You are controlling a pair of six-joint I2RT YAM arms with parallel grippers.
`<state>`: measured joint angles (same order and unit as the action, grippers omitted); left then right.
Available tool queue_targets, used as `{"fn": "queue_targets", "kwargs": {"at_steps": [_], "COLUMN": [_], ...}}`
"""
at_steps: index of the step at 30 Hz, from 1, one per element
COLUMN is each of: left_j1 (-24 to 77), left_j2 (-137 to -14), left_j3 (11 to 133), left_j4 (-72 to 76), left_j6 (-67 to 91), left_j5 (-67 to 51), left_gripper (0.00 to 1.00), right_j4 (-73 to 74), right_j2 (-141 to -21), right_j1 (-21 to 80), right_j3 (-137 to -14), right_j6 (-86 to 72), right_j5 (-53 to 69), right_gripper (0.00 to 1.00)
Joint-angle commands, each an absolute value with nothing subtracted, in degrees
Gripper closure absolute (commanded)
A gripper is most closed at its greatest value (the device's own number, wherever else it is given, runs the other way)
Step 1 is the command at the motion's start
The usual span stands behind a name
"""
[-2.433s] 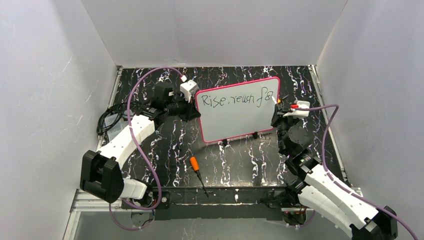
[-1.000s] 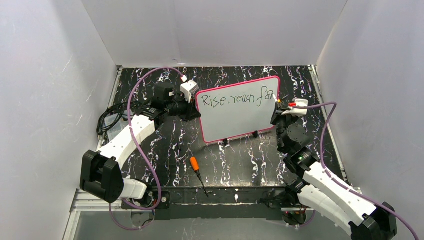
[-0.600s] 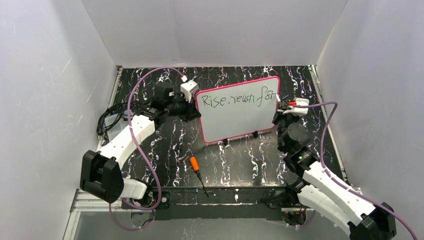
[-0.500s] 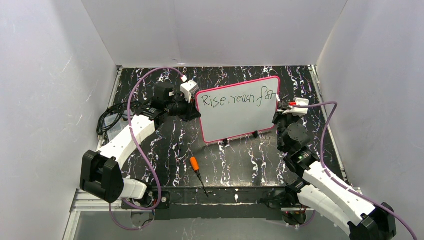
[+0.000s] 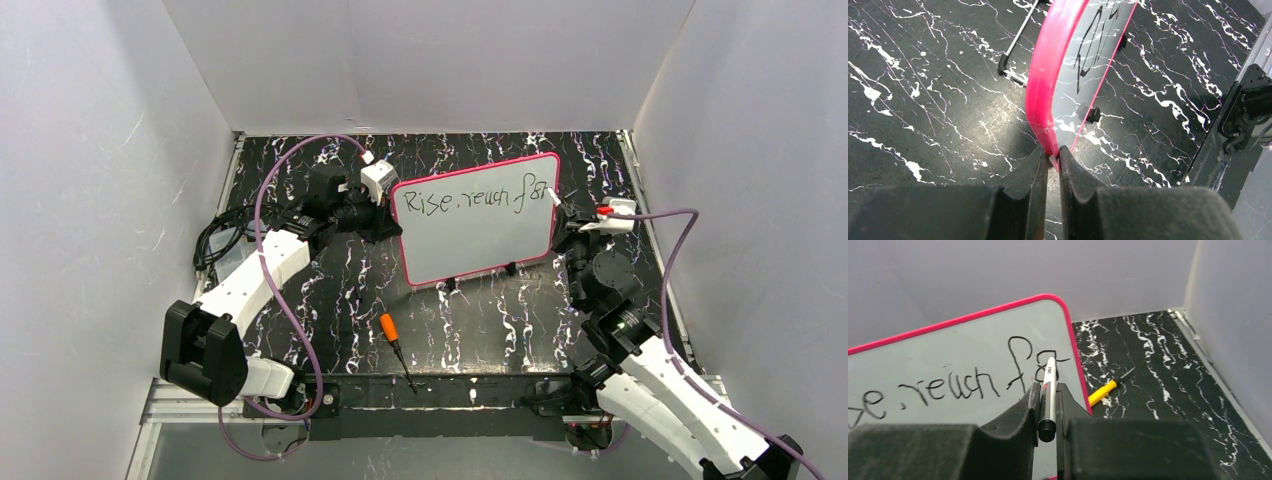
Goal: Write a sentence on the whiteboard
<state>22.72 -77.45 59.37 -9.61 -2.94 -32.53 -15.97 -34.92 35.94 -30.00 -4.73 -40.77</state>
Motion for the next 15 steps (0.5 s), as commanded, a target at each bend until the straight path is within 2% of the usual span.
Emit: {"fn": "queue_targets", "kwargs": {"at_steps": [1,6,10,15], "left_j1": [22.64,22.59,22.59,22.6], "left_j2": [-76.83,-76.78,-76.64,-76.48], "left_j3": [60.82,60.92,61.02,61.12], "left_j4": [-11.34,-11.56,-11.47,-11.52], "left_j6": [-3.11,-2.59,-2.02,-1.04], "left_j5": [-33.35,-33.37,-33.4,-33.87], "left_gripper": [1.0,1.0,1.0,1.0], "right_j4": [-6.96,-2.03,-5.95,-14.91], "right_j2": [-32.82,-32.63,-33.82,-34.81], "right_j1": [35.59,35.59,35.67,38.4], "right_j3": [-34.98,-36.18,-33.89,-29.3], "right_j6": [-9.75,-13.76,-19.28,-23.84], "right_j5": [-33.13,-16.78,-5.64,-3.22], "right_gripper": [0.99,0.99,0.99,0.99]}}
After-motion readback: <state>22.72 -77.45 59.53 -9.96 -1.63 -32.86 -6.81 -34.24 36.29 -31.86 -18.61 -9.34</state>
